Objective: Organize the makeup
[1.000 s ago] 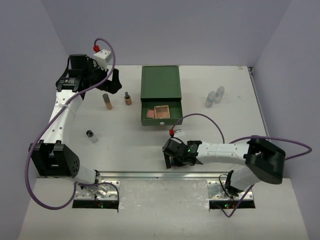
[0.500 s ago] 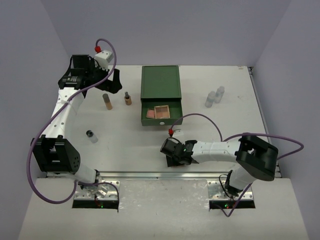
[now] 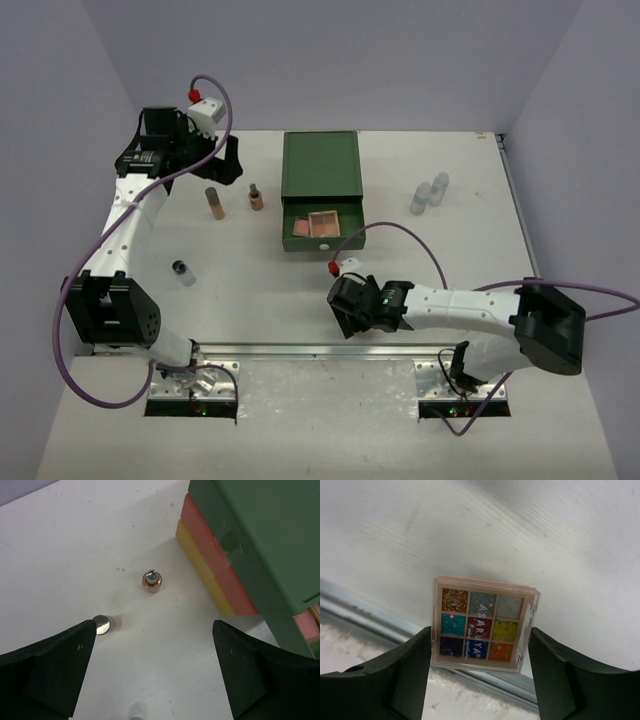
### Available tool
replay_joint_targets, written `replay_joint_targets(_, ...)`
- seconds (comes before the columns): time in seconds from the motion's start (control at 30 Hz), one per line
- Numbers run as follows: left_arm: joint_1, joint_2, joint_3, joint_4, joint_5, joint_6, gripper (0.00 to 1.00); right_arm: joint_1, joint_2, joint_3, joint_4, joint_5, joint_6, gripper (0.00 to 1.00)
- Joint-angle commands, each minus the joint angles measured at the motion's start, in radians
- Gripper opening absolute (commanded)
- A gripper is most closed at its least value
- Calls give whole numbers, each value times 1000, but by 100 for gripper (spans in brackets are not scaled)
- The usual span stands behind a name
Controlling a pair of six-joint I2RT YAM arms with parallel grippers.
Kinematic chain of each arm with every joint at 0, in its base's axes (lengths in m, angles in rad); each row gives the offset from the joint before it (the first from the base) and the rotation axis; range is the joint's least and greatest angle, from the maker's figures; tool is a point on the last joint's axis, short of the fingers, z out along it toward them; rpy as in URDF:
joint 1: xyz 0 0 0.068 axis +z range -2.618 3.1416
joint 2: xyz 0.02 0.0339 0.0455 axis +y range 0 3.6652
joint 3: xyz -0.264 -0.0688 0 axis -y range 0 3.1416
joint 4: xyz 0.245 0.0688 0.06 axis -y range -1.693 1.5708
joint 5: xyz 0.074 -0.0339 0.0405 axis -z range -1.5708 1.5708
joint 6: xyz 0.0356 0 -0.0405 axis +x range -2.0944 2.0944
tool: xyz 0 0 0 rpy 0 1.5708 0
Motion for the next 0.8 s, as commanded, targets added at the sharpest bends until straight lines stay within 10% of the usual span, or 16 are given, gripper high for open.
replay_joint_targets(0.0, -1, -7, 55, 28, 19, 6, 100, 67, -87, 92, 2, -120, -312, 28)
replay_joint_targets(0.27, -1, -19, 82, 12, 21, 46, 100, 101, -156, 428, -86, -303, -475, 30)
replay_joint_targets(0.5, -1, -6, 92, 20, 46, 26, 100, -96, 86, 898, -27, -45, -442, 28)
replay_joint_targets(0.77, -13, 3, 89, 25, 106, 25, 100, -209, 258, 996, -41, 225, -306, 27)
